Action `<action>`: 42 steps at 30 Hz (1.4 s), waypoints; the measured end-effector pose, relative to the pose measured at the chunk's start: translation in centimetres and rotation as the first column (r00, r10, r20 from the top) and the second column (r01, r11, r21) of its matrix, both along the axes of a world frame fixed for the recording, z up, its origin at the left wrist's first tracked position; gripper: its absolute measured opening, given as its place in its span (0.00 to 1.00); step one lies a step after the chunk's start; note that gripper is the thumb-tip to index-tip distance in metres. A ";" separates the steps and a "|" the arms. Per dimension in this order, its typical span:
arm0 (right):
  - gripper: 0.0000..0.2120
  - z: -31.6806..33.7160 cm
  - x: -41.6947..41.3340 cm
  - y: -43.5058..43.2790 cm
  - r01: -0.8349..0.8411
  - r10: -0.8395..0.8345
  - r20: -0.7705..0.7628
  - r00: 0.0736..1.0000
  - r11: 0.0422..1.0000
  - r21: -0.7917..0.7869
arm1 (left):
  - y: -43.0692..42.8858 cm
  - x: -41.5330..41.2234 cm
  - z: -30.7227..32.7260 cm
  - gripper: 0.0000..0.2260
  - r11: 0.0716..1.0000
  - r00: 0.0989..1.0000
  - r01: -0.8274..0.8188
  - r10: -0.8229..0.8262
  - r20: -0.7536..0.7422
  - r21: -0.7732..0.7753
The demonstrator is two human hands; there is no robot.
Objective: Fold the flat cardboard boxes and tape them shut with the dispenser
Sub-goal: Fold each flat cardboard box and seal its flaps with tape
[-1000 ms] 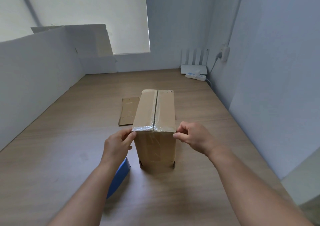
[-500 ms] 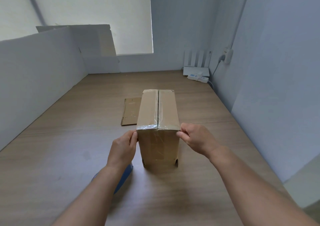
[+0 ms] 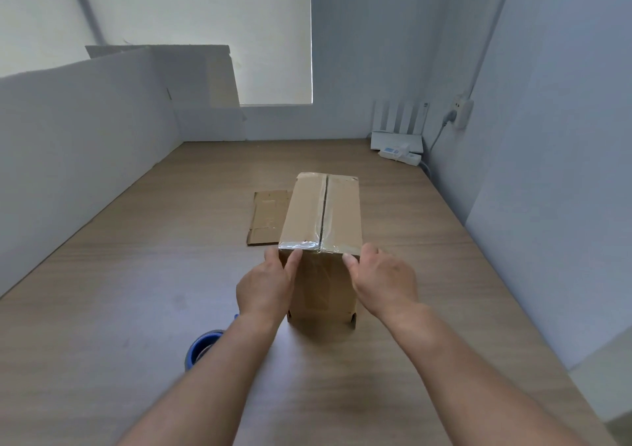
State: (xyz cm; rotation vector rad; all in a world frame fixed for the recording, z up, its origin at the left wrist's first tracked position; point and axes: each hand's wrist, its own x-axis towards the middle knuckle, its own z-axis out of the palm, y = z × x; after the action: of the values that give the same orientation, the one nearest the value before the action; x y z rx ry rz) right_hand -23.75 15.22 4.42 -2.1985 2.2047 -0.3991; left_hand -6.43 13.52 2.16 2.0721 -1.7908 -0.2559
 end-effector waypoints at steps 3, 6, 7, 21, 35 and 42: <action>0.17 -0.3 -1.1 -0.3 -0.068 0.068 0.030 0.997 0.998 -0.009 | -0.8 1.4 -0.9 0.24 0.992 0.993 0.070 -0.079 -0.087 -0.102; 0.16 -0.4 -2.5 -0.7 -0.152 0.153 0.121 0.981 0.988 -0.018 | -1.2 2.3 -1.4 0.28 0.974 0.976 0.156 -0.177 -0.128 -0.163; 0.17 -0.4 -2.9 -0.8 -0.176 0.176 0.168 0.970 0.984 -0.018 | -1.3 2.5 -1.6 0.28 0.967 0.969 0.189 -0.213 -0.127 -0.173; 0.38 0.5 -1.7 -5.5 -0.022 -0.300 0.799 0.522 0.931 0.365 | -4.1 2.0 1.9 0.31 0.973 0.694 0.216 -0.095 -0.714 0.080; 0.23 0.9 -4.4 -3.2 -0.083 -0.347 0.817 0.460 0.900 0.428 | -2.2 -1.4 3.9 0.18 0.951 0.666 0.253 -0.037 -0.745 0.178; 0.30 1.9 -6.6 -1.9 -0.277 0.040 0.950 0.310 0.960 0.050 | -2.7 -0.4 6.8 0.19 0.971 0.341 0.232 -0.129 -0.931 -0.050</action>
State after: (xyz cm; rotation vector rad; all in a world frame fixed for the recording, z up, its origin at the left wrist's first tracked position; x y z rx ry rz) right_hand -30.33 13.37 6.35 -1.3538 1.2304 -1.0569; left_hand -6.85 10.83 8.96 1.2005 -1.1984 -1.3241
